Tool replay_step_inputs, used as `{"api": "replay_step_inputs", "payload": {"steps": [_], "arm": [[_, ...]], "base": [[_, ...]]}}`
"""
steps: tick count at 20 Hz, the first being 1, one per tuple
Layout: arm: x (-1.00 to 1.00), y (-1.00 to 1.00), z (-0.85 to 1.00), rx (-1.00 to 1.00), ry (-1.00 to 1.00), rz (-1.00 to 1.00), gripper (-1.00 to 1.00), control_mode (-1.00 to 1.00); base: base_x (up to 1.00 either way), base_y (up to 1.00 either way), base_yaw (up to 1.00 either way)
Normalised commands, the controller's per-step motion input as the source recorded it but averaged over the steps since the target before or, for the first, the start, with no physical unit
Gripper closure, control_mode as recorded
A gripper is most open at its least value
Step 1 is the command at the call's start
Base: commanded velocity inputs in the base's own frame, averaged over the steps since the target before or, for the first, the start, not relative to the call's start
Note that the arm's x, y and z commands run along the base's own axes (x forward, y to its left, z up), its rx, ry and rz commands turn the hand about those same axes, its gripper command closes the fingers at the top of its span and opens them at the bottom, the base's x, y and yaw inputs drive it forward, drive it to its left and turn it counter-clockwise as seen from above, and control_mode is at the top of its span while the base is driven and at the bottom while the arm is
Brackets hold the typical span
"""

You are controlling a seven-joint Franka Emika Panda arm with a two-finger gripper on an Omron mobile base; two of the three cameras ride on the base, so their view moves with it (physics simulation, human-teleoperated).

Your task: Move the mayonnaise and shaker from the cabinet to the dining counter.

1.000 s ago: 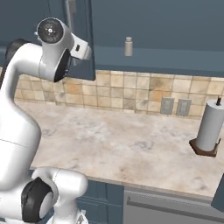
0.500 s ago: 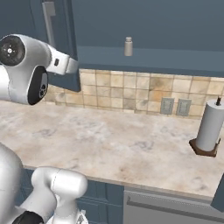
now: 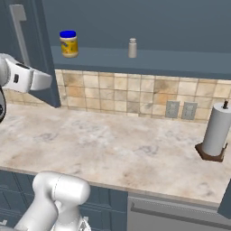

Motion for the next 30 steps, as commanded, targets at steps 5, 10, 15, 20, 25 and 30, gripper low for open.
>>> {"api": "replay_step_inputs", "payload": {"steps": [5,10,15,20,25,30], "arm": [[-0.37,0.4,-0.11,-0.01,-0.1,-0.12,-1.0,-1.0],[-0.01,0.11,0.0,0.0,-0.05,-0.05,-1.0,-1.0],[-0.01,0.23,0.02,-0.02,-0.17,-0.1,-1.0,-1.0],[-0.22,0.17,0.01,-0.07,-0.13,-0.12,-1.0,-1.0],[-0.5,0.01,0.11,-0.02,-0.11,-0.1,-1.0,-1.0],[-0.51,0.0,0.25,0.0,-0.04,-0.08,-1.0,-1.0]], "base": [[0.0,0.0,0.0],[0.0,0.0,0.0],[0.0,0.0,0.0],[0.0,0.0,0.0],[0.0,0.0,0.0],[0.0,0.0,0.0]]}}
